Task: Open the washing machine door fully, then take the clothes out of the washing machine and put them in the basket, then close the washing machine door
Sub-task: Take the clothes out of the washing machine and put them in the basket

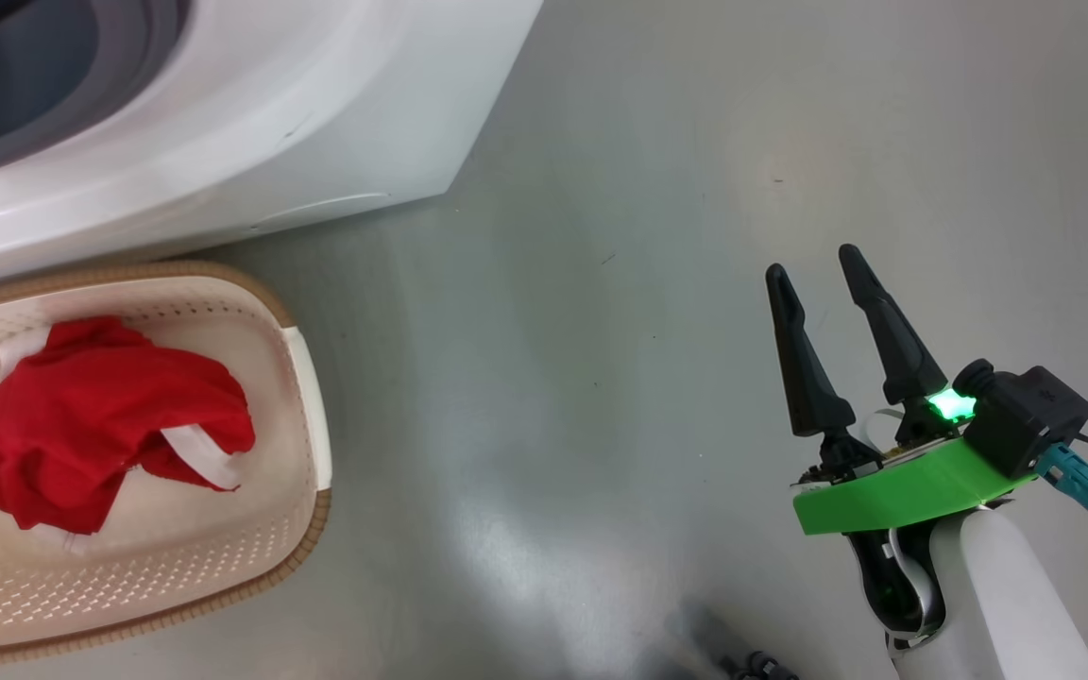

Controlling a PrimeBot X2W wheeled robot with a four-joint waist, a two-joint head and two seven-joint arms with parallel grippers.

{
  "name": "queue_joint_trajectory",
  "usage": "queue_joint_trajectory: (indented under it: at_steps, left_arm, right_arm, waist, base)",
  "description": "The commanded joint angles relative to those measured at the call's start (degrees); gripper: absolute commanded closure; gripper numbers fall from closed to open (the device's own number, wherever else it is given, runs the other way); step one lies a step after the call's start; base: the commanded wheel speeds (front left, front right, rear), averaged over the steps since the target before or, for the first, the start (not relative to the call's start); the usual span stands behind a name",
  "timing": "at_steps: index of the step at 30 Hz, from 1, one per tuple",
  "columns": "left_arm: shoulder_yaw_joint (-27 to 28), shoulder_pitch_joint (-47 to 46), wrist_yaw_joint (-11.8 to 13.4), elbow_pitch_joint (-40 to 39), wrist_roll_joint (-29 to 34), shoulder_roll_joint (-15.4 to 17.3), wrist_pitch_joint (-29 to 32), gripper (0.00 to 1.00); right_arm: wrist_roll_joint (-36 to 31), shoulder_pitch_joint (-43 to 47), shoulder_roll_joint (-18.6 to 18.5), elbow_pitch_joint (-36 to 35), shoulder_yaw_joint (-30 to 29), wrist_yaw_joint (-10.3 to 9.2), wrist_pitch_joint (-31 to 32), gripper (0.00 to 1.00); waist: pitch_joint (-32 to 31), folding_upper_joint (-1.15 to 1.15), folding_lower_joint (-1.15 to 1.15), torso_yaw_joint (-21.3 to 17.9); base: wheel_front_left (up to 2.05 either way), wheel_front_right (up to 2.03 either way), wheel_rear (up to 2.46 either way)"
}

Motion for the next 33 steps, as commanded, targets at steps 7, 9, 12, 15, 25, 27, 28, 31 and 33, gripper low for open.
queue_joint_trajectory:
  at_steps: [7, 9, 12, 15, 25, 27, 28, 31, 33]
  left_arm:
    - [-1.9, 1.2, -0.2, 2.0, -2.7, 2.6, 0.4, 0.0]
    - [-2.6, 1.0, -0.2, 2.2, -3.1, 2.6, 0.2, 0.2]
    - [-3.6, 0.8, -0.2, 2.5, -3.6, 2.6, -0.3, 0.59]
    - [-4.4, 0.5, -0.2, 2.9, -4.2, 2.6, -0.8, 0.76]
    - [-6.3, 0.1, -0.2, 3.5, -6.1, 1.5, -3.1, 0.77]
    - [-6.5, 0.0, -0.2, 3.3, -6.7, 1.2, -3.6, 0.73]
    - [-6.6, 0.1, -0.2, 3.1, -7.1, 1.1, -3.8, 0.75]
    - [-6.9, 0.2, -0.2, 2.7, -8.0, 0.8, -4.6, 0.77]
    - [-6.8, 0.3, -0.2, 2.3, -8.8, 0.5, -5.2, 0.77]
  right_arm:
    - [0.9, -0.5, 0.2, -1.6, 1.5, 0.09, -0.3, 0.0]
    - [0.9, -0.6, 0.2, -1.6, 1.4, 0.09, -0.3, 0.0]
    - [0.9, -0.6, 0.2, -1.7, 1.3, 0.09, -0.3, 0.0]
    - [0.8, -0.6, 0.2, -1.7, 1.2, 0.09, -0.3, 0.0]
    - [0.7, -0.6, 0.2, -1.5, 0.9, 0.09, -0.3, 0.0]
    - [0.7, -0.5, 0.2, -1.4, 0.9, 0.09, -0.3, 0.0]
    - [0.7, -0.5, 0.2, -1.3, 0.9, 0.09, -0.3, 0.0]
    - [0.7, -0.5, 0.2, -1.1, 0.8, 0.09, -0.3, 0.0]
    - [0.8, -0.4, 0.2, -1.0, 0.8, 0.09, -0.3, 0.0]
  waist:
    - [0.1, 0.0, 0.0, -0.5]
    - [0.1, 0.0, 0.0, -0.5]
    - [0.1, 0.0, 0.0, -0.6]
    - [0.0, 0.0, 0.0, -0.5]
    - [-0.8, 0.0, 0.0, 0.0]
    - [-1.1, 0.0, 0.0, 0.2]
    - [-1.2, 0.0, 0.0, 0.2]
    - [-1.8, 0.0, 0.0, 0.4]
    - [-2.1, 0.0, 0.0, 0.5]
  base:
    - [0.0, 0.0, 0.0]
    - [0.0, 0.0, 0.0]
    - [0.0, 0.0, 0.0]
    - [0.0, 0.0, 0.0]
    - [0.0, 0.0, 0.0]
    - [0.0, 0.0, 0.0]
    - [0.0, 0.0, 0.0]
    - [0.0, 0.0, 0.0]
    - [0.0, 0.0, 0.0]
